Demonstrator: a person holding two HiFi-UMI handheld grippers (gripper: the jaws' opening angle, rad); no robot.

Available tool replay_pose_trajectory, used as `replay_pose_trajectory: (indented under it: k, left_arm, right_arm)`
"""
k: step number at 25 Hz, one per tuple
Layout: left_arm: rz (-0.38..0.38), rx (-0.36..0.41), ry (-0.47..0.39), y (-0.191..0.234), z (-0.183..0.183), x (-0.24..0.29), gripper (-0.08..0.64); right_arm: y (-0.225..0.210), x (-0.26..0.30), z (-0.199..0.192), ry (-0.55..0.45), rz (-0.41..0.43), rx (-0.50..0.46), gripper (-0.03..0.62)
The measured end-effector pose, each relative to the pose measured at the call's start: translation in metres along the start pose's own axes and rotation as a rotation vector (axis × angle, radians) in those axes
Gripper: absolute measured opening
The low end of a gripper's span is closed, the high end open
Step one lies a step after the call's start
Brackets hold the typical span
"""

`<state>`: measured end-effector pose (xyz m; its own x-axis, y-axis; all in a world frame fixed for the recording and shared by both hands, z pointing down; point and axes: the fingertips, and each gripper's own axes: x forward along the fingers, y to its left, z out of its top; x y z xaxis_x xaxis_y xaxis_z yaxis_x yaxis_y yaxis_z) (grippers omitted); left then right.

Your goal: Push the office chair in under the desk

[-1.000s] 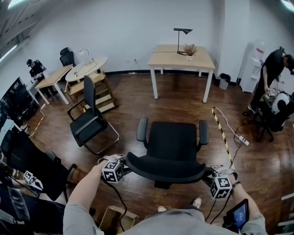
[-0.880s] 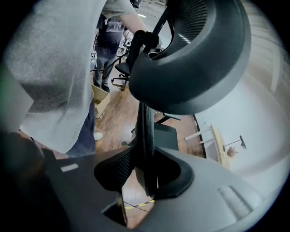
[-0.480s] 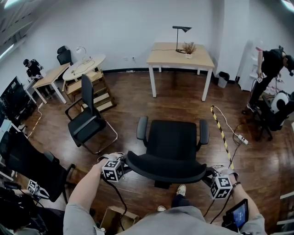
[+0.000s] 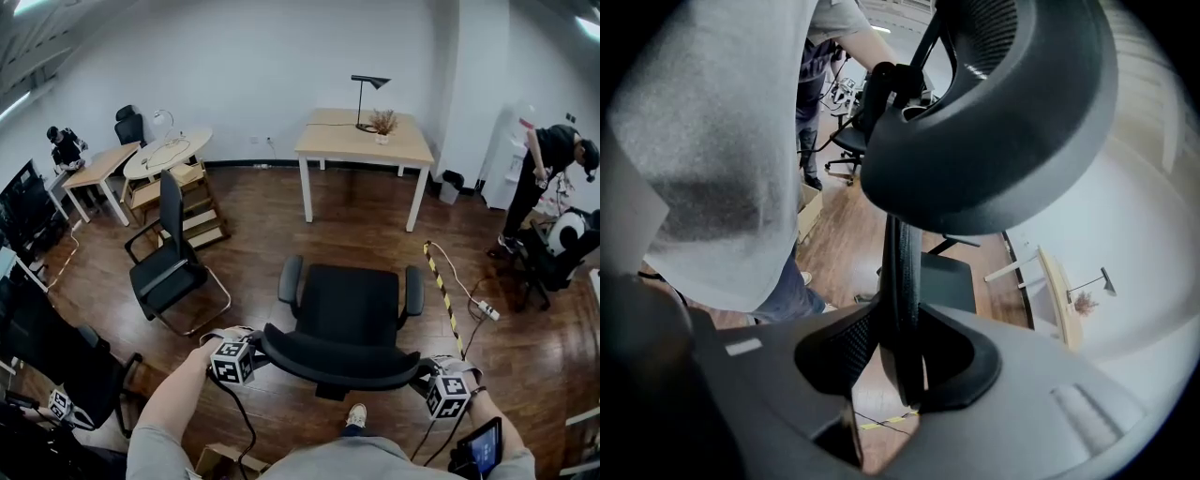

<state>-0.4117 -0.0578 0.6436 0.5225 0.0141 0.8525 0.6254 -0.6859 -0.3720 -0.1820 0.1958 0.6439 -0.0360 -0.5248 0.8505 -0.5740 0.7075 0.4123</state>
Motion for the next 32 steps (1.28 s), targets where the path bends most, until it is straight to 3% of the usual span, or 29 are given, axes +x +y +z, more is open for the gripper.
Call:
replay_pose_trajectory:
  k: [16, 32]
  left_arm:
    - [0.017, -0.013, -0.012, 0.092, 0.039, 0.054, 0.143]
    - [0.026, -0.041, -0.005, 0.168, 0.051, 0.084, 0.143]
  right_arm:
    - [-0.104, 0.019, -0.077, 0.049, -0.042, 0.006, 0.140]
    - [-0.190, 0.042, -0.111, 0.012, -0.051, -0.016, 0.140]
